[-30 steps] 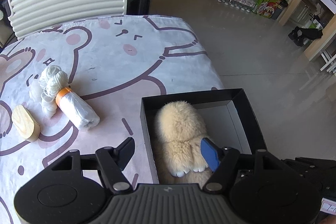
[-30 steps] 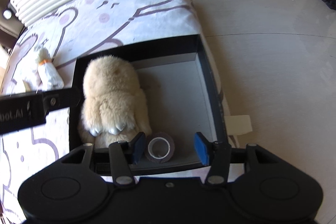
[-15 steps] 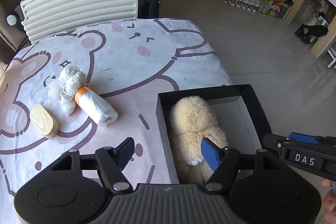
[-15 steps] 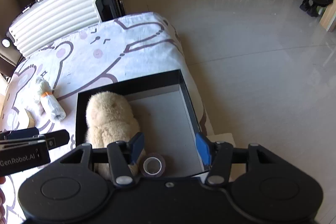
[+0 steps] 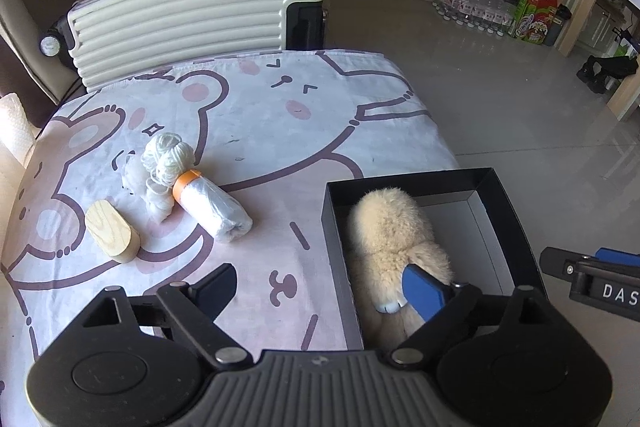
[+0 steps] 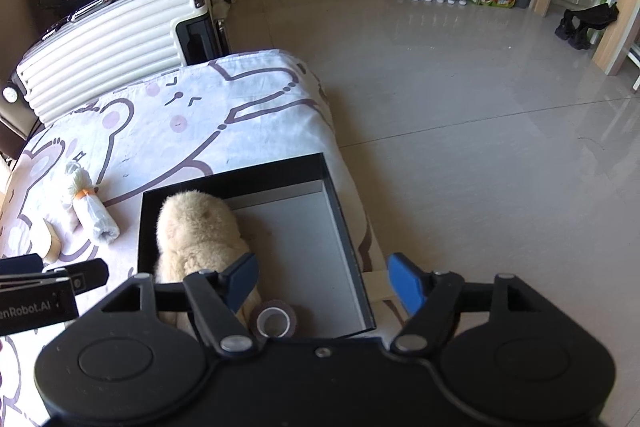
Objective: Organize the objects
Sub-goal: 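Lower the bunny into the box with the left gripper while the right gripper lowers the tape roll in, then open both grippers and release the bunny and tape roll in the box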
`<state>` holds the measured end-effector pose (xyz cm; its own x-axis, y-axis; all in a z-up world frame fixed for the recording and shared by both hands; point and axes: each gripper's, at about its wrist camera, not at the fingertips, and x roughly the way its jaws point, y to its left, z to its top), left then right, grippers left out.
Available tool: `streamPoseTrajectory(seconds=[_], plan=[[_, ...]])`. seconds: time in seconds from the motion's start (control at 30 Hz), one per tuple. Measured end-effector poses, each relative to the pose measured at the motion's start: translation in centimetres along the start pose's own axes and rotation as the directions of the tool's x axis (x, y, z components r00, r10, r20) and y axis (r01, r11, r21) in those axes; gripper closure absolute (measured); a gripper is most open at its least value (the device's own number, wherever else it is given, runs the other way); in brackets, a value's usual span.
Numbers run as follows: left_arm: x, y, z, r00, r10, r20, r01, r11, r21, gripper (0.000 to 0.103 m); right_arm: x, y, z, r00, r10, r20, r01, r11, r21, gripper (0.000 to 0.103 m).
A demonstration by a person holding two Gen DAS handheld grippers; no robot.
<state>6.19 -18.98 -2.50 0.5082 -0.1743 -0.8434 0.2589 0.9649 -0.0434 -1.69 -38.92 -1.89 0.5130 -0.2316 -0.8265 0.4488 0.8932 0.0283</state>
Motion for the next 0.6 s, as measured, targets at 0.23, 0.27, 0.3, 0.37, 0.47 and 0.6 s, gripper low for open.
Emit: streamPoseTrajectory(seconds=[0.23,0.27,0.3,0.37,0.47,0.6], plan=[[0.1,0.3,-0.2,0.999,0.037,0.014,-0.037,0.999,-0.017,0.002,-0.6,-0.6,-0.2,0.999,-0.026,0.036,0.027,0.999,-0.021,0.011],[0.1,0.3,-0.2,0.999,0.038,0.015,-0.037,0.999,-0.016,0.0,-0.7,-0.7,-0.2,0.999,-0.031,0.044,0.033,0.999,-0.025,0.011],[0.0,0.2,-0.3,0.999,0.037,0.017,-0.036,0.999,-0.015,0.0,-0.8,-0.7,-0.3,0.998,-0.036,0.051,0.038,0.999,-0.028,0.011],[-0.1,0.0,-0.3,0.999,0.032,0.019,-0.031,0.999,-0.01,0.0,-0.9,-0.9,-0.4,0.998,-0.042,0.055,0.044,0.999,-0.026,0.008],[-0.3,-0.3,-0.4,0.999,0.03,0.027,-0.03,1.0,0.003,0.0,-0.9,-1.3,-0.5,0.997,-0.053,0.062,0.054,0.998,-0.021,0.002],[-0.3,-0.6,-0.5,0.999,0.028,0.036,-0.029,0.999,0.026,0.0,-0.9,-1.8,-0.8,0.995,-0.064,0.072,0.066,0.998,-0.017,0.0]])
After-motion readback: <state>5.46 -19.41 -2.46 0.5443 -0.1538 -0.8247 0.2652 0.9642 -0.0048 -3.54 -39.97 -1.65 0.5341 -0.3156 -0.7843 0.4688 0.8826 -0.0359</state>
